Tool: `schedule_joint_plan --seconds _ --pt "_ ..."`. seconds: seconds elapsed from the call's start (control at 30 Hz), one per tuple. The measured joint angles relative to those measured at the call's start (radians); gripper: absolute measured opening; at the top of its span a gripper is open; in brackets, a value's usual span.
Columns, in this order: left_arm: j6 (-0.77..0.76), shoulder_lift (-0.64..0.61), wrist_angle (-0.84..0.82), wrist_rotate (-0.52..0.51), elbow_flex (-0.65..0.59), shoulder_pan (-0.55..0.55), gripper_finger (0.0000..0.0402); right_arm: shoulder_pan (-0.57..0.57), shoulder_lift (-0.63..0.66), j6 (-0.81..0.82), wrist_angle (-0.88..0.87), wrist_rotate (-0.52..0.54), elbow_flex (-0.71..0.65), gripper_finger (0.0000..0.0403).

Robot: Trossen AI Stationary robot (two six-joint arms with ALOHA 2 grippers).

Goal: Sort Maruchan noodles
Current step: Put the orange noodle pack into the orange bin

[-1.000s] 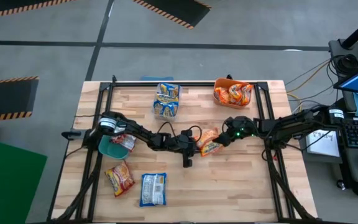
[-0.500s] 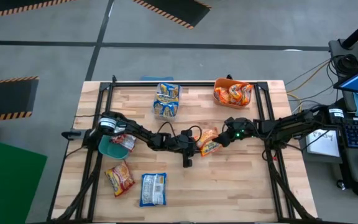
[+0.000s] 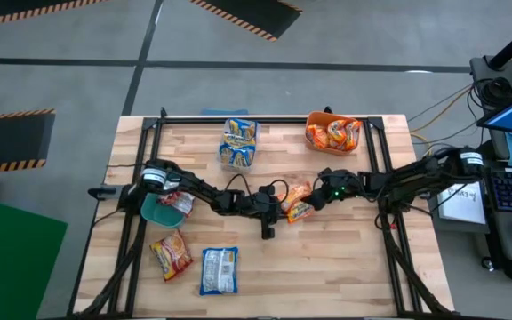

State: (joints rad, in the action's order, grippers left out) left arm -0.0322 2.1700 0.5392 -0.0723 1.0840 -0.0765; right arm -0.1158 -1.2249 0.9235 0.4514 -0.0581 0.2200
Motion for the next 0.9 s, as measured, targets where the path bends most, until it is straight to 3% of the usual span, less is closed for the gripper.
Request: schedule_joint_plan --seconds 0.23,0.5,0.9 --pt "0.006 0.000 0.000 0.000 0.000 0.000 0.0036 -0.002 -0.170 -0.023 0.142 -0.052 0.051 0.0329" --pt "0.005 0.000 0.000 0.000 0.000 0.000 0.0036 -0.001 -0.202 -0.050 0.145 -0.074 0.086 0.0321" --pt "0.023 0.000 0.003 0.001 -0.001 0.000 0.0036 0.000 -0.202 -0.067 0.137 -0.082 0.087 0.0209"
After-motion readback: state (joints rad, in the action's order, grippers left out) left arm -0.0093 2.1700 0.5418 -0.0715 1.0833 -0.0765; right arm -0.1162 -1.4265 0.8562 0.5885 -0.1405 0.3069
